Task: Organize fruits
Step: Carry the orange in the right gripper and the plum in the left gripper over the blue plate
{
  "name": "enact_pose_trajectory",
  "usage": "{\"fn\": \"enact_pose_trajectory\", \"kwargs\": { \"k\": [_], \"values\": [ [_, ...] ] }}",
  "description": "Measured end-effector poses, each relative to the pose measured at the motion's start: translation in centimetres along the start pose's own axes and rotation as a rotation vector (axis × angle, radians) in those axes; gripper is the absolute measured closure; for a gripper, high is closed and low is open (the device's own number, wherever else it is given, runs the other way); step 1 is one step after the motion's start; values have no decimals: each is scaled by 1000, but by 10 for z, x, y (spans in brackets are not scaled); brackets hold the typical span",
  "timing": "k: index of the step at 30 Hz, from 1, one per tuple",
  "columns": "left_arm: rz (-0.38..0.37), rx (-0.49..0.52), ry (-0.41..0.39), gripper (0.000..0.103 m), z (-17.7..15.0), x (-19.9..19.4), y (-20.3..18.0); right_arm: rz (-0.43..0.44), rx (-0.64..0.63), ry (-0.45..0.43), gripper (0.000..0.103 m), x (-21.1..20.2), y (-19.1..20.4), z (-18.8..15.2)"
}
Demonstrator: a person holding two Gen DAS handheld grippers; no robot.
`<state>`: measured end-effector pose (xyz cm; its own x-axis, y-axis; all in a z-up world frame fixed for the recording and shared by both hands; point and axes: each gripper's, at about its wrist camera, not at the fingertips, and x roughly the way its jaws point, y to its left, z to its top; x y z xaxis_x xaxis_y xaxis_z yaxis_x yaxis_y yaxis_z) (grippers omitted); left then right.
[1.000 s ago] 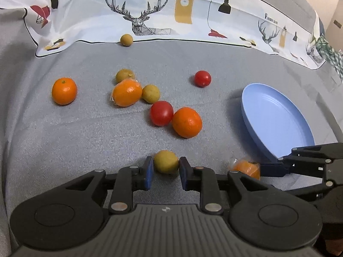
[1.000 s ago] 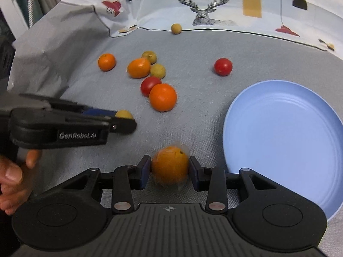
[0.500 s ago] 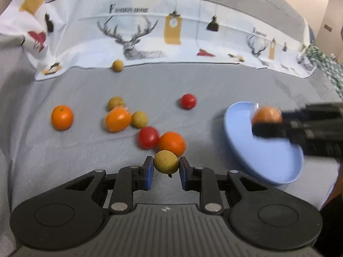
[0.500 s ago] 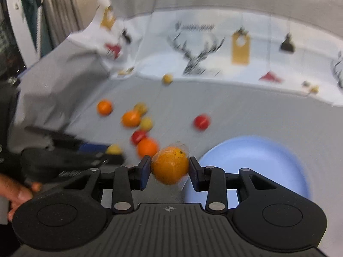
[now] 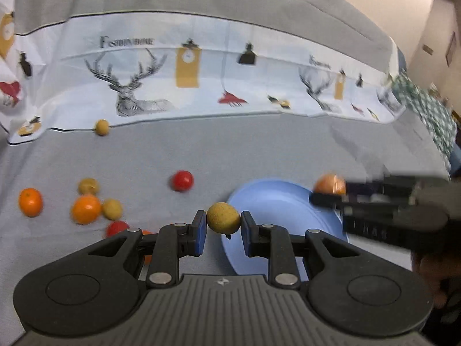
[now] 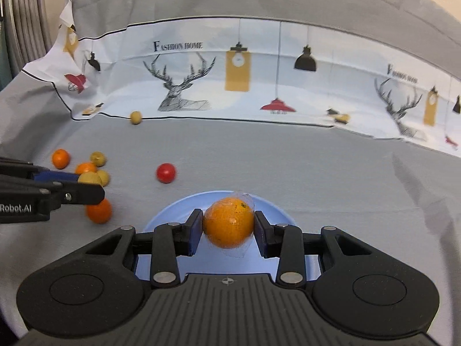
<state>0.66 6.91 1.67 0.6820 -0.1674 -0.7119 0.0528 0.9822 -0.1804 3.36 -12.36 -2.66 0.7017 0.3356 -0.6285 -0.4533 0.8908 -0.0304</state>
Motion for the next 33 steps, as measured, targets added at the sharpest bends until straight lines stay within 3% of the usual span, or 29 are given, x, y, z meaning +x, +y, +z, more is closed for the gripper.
{"fn": "enact_pose_trajectory", "kwargs": {
  "k": [3,11,14,19,33],
  "values": [
    [27,47,51,75,-4,11,-10,-16,-18,-4,64,0,-6,-2],
    [-29,4,169,75,-4,43,-17,-44,72,54,64,6,-31,-6],
    [-38,54,201,75,-11,50,-33,-63,92,90,64,11,-35,-10],
    [-39,141,222,75,-22,57,-57,-72,92,119,64,17,-34,-14],
    [8,152,219,75,-26,62,-69,-81,103,150,64,24,-35,-14]
  ]
}}
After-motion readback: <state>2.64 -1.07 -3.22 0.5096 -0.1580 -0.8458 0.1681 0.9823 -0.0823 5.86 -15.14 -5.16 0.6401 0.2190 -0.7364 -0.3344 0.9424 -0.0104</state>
